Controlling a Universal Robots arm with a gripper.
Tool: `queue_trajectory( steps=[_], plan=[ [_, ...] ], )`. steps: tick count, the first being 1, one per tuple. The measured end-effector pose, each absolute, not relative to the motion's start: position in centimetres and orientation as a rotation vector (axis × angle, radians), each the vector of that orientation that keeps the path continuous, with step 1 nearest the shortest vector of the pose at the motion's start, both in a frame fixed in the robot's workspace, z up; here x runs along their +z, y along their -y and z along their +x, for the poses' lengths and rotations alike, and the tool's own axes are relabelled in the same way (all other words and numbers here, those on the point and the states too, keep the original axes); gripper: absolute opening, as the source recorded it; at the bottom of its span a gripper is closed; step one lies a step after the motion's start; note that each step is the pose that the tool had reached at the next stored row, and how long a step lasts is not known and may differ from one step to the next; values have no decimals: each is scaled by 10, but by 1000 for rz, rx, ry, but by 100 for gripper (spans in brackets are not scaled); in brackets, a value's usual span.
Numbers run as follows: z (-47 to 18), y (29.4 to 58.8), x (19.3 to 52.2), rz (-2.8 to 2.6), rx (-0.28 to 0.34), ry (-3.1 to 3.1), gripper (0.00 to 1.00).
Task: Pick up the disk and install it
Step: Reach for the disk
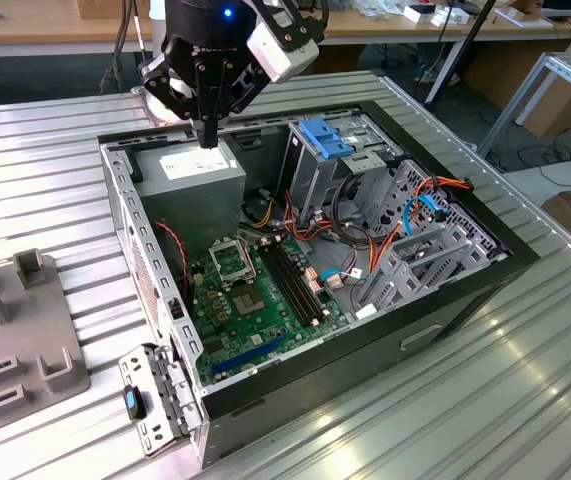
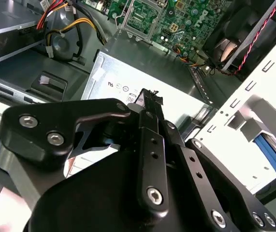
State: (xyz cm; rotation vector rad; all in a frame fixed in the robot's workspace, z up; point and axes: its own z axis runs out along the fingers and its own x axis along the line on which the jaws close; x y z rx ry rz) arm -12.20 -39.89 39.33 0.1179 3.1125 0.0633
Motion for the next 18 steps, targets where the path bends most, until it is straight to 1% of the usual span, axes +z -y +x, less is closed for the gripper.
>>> queue_trajectory(
  steps=[8, 15, 18],
  plan=[
    [-130, 399, 393, 118, 63, -3112, 11],
    [-160, 399, 393, 117, 64, -3106, 11],
    [-163, 399, 393, 117, 64, -3106, 11]
  ],
)
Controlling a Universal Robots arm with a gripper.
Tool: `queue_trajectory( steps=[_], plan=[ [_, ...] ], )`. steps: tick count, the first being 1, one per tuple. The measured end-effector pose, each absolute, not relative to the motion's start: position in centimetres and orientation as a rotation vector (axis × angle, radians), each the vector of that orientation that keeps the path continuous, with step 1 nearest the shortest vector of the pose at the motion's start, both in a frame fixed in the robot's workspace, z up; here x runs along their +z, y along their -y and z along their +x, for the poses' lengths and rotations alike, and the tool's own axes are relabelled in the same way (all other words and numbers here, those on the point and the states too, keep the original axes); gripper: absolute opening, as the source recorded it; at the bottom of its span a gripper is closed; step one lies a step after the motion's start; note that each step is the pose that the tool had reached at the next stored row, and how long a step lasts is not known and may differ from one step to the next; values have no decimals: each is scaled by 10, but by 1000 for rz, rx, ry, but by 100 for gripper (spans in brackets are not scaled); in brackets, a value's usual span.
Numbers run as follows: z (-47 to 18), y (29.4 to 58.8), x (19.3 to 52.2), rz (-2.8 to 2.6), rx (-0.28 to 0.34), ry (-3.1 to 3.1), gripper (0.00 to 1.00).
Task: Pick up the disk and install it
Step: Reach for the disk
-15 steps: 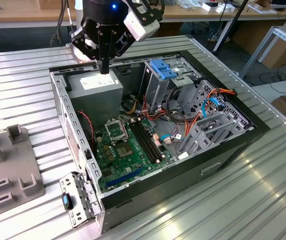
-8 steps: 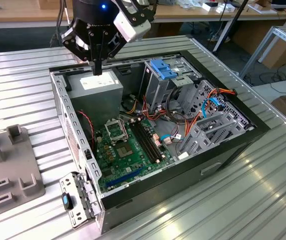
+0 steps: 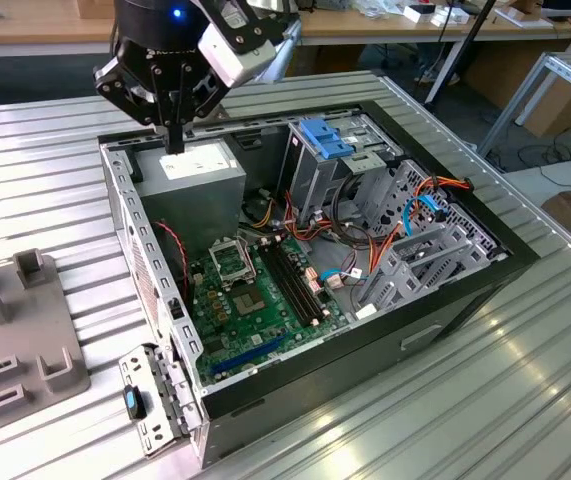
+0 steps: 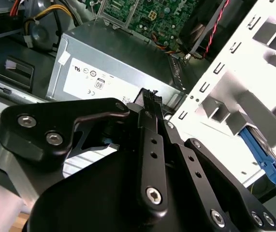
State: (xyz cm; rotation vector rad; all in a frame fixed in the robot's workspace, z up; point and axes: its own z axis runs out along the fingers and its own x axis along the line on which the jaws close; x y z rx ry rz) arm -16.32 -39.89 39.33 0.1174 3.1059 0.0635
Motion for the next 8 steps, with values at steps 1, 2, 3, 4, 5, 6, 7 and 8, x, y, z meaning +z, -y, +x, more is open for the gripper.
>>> queue_trajectory(
  steps=[1, 2, 3, 4, 5, 6, 7, 8],
  plan=[
    [-164, 399, 393, 117, 63, -3106, 11],
    [-165, 399, 393, 118, 64, -3106, 11],
    [-166, 399, 393, 118, 64, -3106, 11],
    [-169, 399, 393, 117, 64, -3106, 11],
    [-172, 399, 393, 117, 64, -3105, 11],
    [-172, 399, 393, 117, 64, -3105, 11],
    [-172, 399, 393, 117, 63, -3106, 11],
    [-172, 399, 393, 117, 64, -3105, 11]
  ],
)
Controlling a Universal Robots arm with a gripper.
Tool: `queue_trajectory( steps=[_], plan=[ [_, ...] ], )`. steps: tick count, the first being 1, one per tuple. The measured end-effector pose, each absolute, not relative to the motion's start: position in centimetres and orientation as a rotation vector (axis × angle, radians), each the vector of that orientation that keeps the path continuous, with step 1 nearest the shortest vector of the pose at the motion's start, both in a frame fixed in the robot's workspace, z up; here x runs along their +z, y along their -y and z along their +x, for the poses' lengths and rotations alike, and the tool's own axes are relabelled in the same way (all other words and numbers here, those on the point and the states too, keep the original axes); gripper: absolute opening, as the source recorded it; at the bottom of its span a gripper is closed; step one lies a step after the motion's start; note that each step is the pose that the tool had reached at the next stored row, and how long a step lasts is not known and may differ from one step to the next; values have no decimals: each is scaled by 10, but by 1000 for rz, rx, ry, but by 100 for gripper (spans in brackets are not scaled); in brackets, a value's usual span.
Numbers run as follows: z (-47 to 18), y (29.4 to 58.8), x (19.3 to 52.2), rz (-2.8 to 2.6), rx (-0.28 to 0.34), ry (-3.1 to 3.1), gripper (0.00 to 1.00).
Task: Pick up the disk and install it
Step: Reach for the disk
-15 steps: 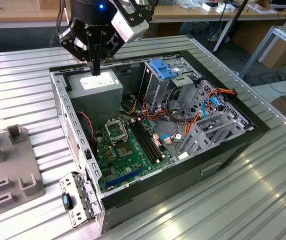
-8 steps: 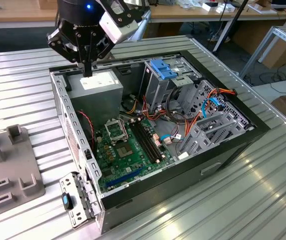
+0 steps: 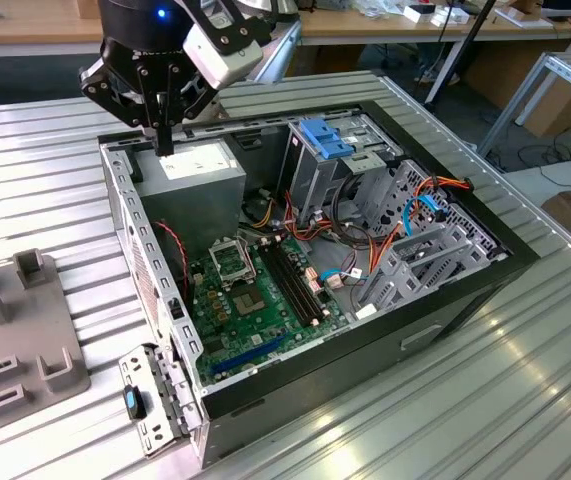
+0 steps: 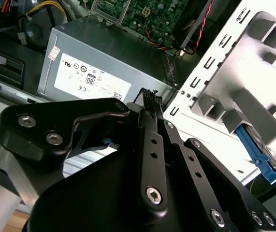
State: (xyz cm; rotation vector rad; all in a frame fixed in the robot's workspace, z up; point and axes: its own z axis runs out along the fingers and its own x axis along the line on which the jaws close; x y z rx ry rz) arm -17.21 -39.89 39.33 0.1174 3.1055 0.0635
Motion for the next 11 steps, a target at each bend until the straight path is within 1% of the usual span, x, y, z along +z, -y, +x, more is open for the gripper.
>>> queue_trajectory(
  steps=[11],
  plan=[
    [-173, 399, 393, 117, 64, -3105, 11]
  ],
)
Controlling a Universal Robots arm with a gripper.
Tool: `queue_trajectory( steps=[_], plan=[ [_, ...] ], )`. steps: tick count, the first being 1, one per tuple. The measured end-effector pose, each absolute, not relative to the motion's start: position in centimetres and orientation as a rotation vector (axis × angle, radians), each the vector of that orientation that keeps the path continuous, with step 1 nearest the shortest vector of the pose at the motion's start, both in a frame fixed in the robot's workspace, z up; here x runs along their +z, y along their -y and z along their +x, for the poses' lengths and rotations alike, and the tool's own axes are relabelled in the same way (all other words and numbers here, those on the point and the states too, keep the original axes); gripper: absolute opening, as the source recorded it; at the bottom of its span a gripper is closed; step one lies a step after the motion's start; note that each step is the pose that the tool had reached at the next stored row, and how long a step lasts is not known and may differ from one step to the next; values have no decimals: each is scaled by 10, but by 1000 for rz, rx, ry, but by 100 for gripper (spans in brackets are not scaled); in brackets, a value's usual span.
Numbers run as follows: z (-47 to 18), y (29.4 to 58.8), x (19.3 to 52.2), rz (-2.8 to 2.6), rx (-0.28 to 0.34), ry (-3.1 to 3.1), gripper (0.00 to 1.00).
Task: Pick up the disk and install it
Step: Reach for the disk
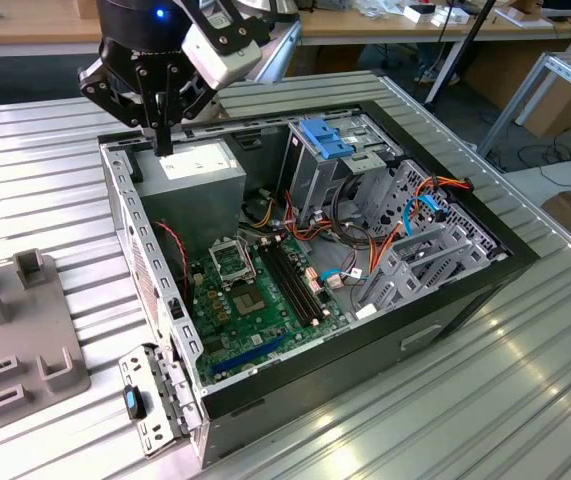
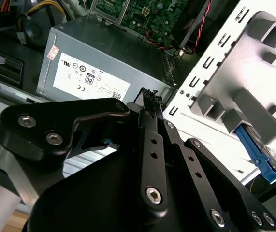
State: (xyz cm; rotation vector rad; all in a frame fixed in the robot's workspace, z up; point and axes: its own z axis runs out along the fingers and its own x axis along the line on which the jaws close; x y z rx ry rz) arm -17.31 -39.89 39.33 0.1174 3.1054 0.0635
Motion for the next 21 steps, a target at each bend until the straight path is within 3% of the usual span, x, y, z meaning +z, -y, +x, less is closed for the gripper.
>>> queue_trajectory(
  steps=[21],
  plan=[
    [-190, 399, 393, 117, 64, -3105, 11]
  ],
)
